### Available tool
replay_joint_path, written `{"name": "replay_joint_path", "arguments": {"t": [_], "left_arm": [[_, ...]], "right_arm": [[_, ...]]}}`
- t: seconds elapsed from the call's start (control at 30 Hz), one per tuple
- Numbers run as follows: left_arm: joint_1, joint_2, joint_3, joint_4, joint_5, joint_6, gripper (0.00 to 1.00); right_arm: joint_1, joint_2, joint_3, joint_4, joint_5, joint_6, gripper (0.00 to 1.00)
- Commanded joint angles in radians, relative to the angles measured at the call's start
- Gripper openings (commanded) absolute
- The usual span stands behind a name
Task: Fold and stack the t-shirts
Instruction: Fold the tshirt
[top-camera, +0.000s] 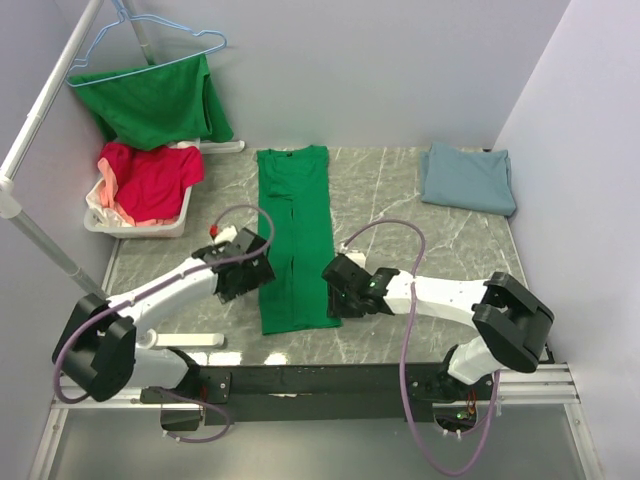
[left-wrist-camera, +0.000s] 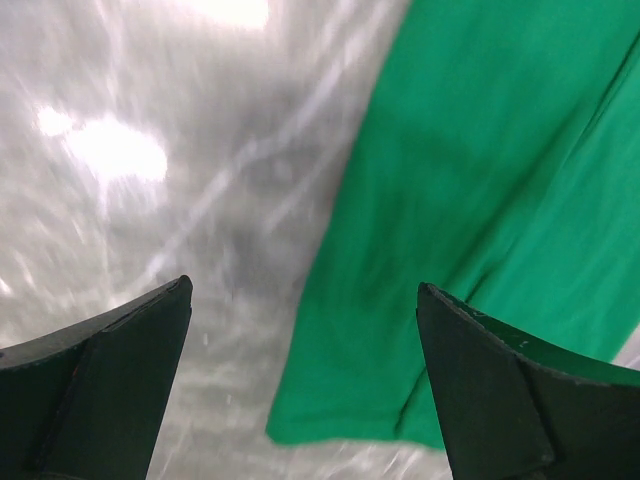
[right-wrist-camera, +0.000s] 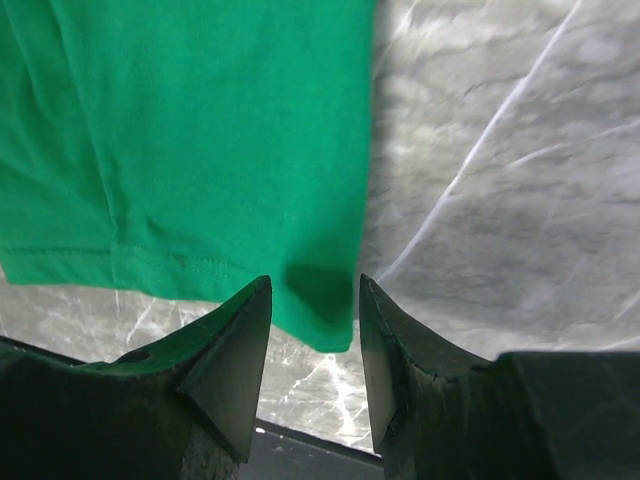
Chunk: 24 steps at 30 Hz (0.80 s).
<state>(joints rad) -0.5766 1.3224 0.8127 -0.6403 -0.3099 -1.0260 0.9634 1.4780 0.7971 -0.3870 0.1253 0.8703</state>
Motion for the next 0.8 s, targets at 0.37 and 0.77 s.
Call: {"name": "replay_joint_path", "arguments": {"t": [0.37,0.77], "left_arm": [[-0.224,-0.131,-0.216,0.001,0.104,-0.247,0.91],[-0.266,-0.092,-0.218,0.024,0.098,-0.278,0.68]], "right_arm": [[0.083,0.065,-0.033,-0.046,0.043,0.13,0.45],[0.084,0.067,-0.059,-0.055,0.08,0.16,0.42]]}}
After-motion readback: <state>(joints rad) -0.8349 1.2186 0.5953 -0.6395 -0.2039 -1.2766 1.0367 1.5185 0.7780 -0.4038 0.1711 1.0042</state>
